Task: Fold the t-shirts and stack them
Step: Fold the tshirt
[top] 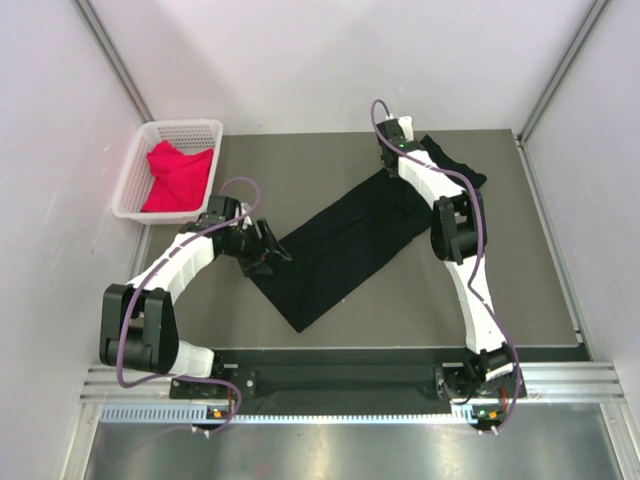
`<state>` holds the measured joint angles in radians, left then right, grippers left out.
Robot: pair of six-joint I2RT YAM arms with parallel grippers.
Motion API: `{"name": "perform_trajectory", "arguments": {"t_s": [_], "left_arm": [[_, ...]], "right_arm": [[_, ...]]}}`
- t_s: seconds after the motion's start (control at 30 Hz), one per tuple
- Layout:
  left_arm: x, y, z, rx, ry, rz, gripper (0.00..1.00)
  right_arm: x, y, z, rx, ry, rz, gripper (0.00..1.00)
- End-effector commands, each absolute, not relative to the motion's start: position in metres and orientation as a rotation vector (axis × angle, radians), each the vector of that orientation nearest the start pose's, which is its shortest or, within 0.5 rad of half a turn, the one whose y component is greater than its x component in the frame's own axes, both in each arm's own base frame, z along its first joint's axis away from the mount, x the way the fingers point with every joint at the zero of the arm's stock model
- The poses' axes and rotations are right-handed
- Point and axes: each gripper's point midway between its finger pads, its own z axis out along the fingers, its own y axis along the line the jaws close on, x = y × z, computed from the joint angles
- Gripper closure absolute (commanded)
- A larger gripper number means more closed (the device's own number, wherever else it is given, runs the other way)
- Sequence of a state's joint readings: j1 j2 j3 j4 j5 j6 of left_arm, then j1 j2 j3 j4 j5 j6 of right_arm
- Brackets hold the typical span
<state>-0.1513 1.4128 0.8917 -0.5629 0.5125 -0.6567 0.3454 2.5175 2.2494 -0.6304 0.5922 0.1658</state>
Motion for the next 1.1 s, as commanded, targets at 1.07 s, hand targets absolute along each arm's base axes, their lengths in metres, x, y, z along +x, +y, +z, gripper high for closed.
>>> {"name": "perform_trajectory", "arguments": {"t_s": [1.07], "left_arm": [[0.272,-0.142,0.102,-0.495,2.669,-0.973,0.32]], "right_arm": [[0.602,0.084,0.076,0.235,2.270,-0.516,0.81]]}}
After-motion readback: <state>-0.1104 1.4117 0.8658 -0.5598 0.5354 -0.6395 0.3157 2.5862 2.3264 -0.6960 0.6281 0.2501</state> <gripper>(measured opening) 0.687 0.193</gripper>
